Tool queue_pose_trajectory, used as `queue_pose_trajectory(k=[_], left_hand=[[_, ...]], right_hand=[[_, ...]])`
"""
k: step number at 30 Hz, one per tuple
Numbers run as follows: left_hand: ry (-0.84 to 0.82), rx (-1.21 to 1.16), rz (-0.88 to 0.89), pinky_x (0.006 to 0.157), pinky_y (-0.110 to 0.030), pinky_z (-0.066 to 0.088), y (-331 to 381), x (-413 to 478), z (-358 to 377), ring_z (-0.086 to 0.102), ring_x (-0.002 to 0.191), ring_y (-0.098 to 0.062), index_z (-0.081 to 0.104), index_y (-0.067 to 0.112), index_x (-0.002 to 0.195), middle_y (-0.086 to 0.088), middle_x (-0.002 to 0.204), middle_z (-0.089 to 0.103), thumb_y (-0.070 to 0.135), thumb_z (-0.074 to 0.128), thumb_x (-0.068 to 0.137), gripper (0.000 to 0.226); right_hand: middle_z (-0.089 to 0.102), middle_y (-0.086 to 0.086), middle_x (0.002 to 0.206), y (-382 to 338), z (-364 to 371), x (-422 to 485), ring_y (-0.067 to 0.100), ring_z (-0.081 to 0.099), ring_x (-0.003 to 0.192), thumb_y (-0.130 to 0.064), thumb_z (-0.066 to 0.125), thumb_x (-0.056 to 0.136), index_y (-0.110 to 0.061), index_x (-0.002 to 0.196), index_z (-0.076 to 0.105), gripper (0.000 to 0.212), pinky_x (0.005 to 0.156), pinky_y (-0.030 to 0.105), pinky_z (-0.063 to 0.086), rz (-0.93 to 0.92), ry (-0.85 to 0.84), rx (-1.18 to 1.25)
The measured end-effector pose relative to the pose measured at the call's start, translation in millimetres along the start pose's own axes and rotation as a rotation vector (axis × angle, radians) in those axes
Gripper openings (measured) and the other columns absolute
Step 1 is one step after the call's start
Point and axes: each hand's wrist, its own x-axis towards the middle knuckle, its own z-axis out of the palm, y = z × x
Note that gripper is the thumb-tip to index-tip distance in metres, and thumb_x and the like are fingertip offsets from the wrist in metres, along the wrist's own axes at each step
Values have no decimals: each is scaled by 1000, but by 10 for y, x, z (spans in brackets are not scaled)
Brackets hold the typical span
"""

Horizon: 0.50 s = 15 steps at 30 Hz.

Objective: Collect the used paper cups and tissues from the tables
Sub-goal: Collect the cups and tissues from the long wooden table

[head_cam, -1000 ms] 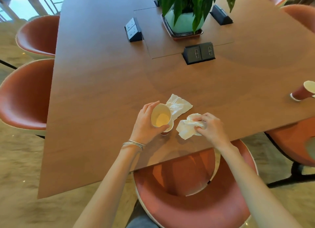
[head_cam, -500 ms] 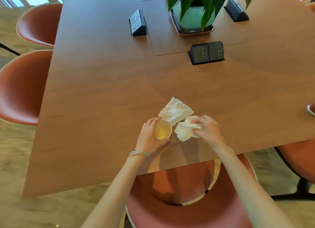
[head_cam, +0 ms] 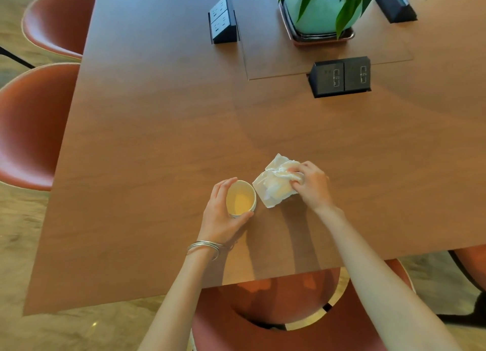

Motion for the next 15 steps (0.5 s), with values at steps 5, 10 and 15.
queue_pose_trajectory(k=[5,10,15], left_hand=[[-5,-41,6,89,1,26,-57,2,-1,38,117,8,42,30,129,14,126,43,27,79,64,74],[-15,-45,10,92,-1,27,-75,-10,-13,39,119,6,42,29,130,15,127,43,26,80,65,75],[-46,-19,24,92,-1,28,-112,-68,-82,40,118,3,42,26,131,13,129,43,28,80,64,77]], right_hand=[[65,0,96,86,262,162,25,58,91,-2,55,74,-20,96,66,31,69,28,37,-2,-8,-83],[67,0,106,162,488,-1,24,57,103,-4,56,80,-17,101,70,28,85,35,43,14,-68,-111],[57,-2,127,150,552,-397,20,46,122,-34,63,82,-18,117,62,38,100,35,35,16,-135,-140]])
